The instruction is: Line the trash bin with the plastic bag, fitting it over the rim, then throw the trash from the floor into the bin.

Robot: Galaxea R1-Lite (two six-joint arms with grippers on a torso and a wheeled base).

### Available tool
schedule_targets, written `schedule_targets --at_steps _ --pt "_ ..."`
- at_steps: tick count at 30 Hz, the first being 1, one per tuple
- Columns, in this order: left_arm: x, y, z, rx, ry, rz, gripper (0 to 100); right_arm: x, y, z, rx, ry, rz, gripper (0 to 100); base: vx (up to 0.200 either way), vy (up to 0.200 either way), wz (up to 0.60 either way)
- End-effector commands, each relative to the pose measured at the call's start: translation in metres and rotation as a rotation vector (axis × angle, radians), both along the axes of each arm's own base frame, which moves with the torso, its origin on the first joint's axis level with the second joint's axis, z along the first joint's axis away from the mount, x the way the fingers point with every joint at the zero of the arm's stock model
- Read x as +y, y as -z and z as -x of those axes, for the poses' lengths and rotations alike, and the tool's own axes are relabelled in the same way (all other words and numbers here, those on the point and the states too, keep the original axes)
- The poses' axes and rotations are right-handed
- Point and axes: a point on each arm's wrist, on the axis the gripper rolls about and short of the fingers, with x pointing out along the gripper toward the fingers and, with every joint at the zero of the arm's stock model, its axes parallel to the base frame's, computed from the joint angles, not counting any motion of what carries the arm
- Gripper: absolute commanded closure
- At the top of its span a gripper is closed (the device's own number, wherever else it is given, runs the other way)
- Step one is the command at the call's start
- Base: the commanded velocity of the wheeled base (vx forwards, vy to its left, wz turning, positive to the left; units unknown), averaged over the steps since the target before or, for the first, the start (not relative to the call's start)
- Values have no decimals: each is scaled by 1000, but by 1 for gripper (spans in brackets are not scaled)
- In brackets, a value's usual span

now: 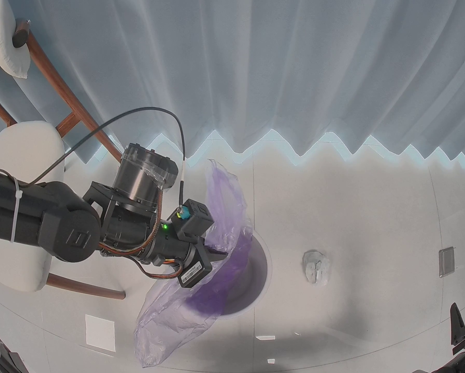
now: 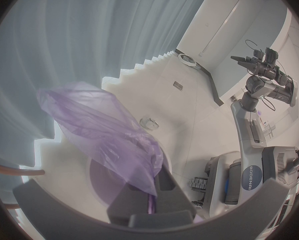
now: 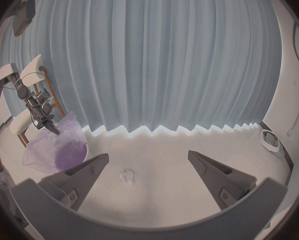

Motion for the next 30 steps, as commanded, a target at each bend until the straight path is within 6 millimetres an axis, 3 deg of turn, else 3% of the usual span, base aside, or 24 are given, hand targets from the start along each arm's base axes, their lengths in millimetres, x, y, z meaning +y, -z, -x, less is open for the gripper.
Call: schedule_targets --at_steps 1,28,30 --pt "-5 -1 3 -16 18 8 100 0 5 0 1 -2 1 0 0 0 0" --pt "-11 4 9 -44 7 -14 100 0 5 0 -6 0 35 0 0 0 0" --pt "-15 4 10 -59 9 -10 100 0 -21 1 -125 8 -9 0 0 0 0"
